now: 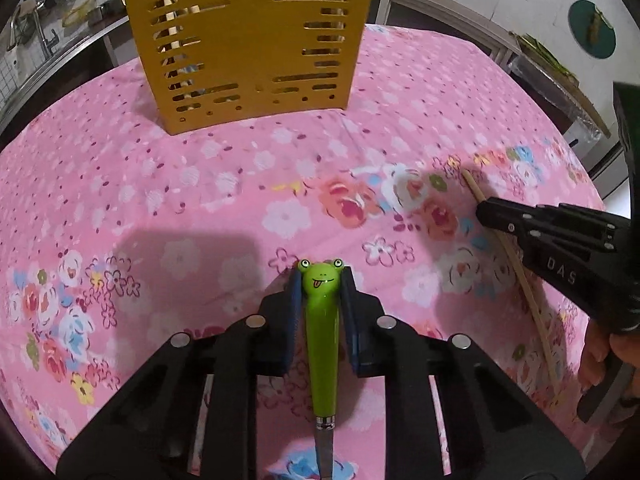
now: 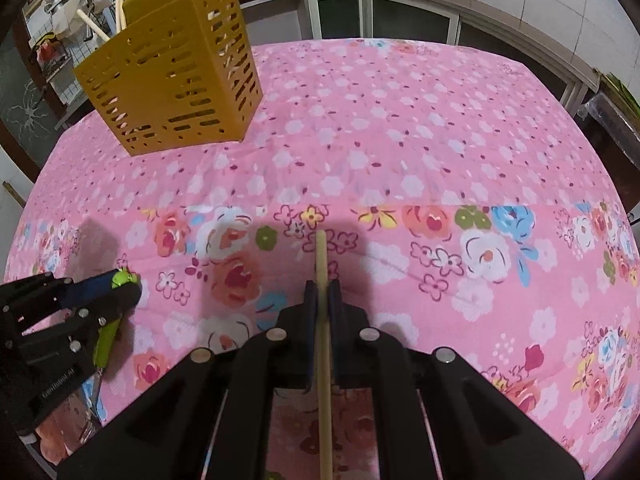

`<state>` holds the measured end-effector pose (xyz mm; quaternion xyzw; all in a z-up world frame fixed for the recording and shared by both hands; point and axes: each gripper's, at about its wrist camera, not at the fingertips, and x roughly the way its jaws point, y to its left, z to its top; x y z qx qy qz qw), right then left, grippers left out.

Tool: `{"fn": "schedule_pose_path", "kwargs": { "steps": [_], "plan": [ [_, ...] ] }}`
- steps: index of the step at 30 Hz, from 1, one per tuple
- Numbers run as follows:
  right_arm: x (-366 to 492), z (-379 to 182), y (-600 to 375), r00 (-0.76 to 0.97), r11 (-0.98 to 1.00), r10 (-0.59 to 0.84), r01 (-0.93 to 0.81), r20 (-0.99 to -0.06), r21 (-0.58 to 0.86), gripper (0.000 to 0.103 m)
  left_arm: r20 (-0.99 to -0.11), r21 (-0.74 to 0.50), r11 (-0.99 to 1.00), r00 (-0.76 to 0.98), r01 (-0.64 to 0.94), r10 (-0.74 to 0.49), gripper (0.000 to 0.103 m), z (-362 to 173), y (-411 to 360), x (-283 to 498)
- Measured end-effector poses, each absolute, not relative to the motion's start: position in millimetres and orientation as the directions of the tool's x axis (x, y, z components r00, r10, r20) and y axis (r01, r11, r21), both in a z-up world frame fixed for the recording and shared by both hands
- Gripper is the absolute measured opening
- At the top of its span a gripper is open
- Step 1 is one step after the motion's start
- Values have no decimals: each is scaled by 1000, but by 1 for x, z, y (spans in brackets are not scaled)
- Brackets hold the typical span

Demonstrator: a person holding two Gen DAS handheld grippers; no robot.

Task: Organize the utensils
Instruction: 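Lift the frog fork with the left tool while the right tool lifts its chopstick upright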

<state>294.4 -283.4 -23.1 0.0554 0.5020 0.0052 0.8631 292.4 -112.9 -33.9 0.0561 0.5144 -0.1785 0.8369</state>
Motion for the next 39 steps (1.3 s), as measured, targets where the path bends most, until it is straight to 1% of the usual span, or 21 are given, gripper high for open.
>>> {"fn": "schedule_pose_path", "kwargs": {
  "steps": [5,12,23,33,39],
  "plan": [
    [294,-21,-284,499,995,63,39,-865,94,6,-878,-107,932,406,346,-252,18,-31,-110,300],
    [289,-6,-287,550,992,89,31,-830,126,6,-837,-145,934,463,326,-291,18,-8,-94,301],
    [271,39,-280,699,990,87,22,-710,142,6,-743,-155,949,600,275,-295,18,36,-55,292],
    [257,76,-271,801,990,90,-9,-592,138,6,-672,-164,951,676,263,-303,18,67,-31,285],
    [257,86,-268,823,989,101,-22,-559,146,6,-645,-162,951,701,264,-304,18,79,-25,282]
  ]
}}
